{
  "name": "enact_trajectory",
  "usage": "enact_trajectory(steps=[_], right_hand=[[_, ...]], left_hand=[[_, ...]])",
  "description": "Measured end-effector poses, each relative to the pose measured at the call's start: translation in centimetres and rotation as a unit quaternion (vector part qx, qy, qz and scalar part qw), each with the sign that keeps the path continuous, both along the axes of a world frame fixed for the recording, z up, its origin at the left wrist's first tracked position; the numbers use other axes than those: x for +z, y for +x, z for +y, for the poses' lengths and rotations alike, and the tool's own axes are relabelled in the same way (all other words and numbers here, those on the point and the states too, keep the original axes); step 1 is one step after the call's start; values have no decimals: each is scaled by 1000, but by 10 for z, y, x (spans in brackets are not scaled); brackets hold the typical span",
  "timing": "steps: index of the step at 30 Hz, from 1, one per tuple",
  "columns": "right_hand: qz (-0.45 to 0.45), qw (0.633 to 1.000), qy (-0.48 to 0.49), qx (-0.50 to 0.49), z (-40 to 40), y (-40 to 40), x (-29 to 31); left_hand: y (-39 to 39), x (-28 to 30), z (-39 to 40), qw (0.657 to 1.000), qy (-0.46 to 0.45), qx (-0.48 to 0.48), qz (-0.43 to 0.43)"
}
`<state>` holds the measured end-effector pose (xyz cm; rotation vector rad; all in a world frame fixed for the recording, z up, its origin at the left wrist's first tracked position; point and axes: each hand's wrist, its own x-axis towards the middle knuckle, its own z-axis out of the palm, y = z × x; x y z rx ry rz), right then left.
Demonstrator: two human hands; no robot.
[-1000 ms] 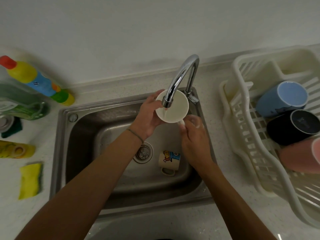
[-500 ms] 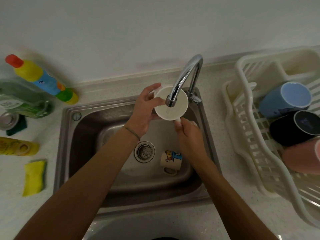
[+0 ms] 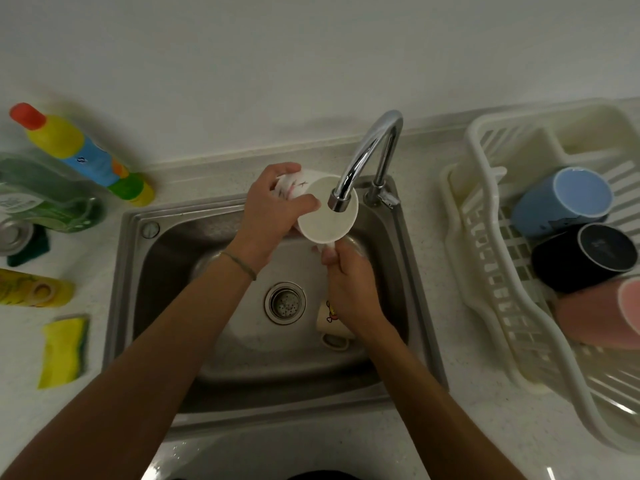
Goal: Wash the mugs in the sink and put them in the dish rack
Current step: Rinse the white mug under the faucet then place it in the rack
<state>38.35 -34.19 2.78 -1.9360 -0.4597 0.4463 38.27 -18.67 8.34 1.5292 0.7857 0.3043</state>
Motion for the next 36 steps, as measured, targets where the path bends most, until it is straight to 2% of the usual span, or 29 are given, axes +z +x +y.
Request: enact_trajectory(steps=[6,10,13,17,21,24,27,31,36], right_hand=[[53,999,1,-4,5,-8,3],[104,994,29,10,6,-18,2],[112,992,51,19,6,-23,6],[102,994,36,-17,8,-33,11],[50,997,-31,-45,9,-41,8],[50,995,-67,-54,6,-41,6],[79,992,-87,-44,-3,-37,2],[153,985,-77,-5,-17,-32,-3],[239,968,-68,25,-27,-32,-8]], left_hand=[[-6,11,3,997,17,-6,69],[-9,21,4,987,80,-11,137],[-13,22,6,980,90,-19,178],[-19,26,6,976,62,-44,207],[-21,20,4,968,-12,-84,237],[-27,13,3,955,-17,-137,263],[-38,9,0,943,-41,-191,269],[-53,-2,-5,924,-26,-240,295],[-69,-26,-7,921,3,-249,301]])
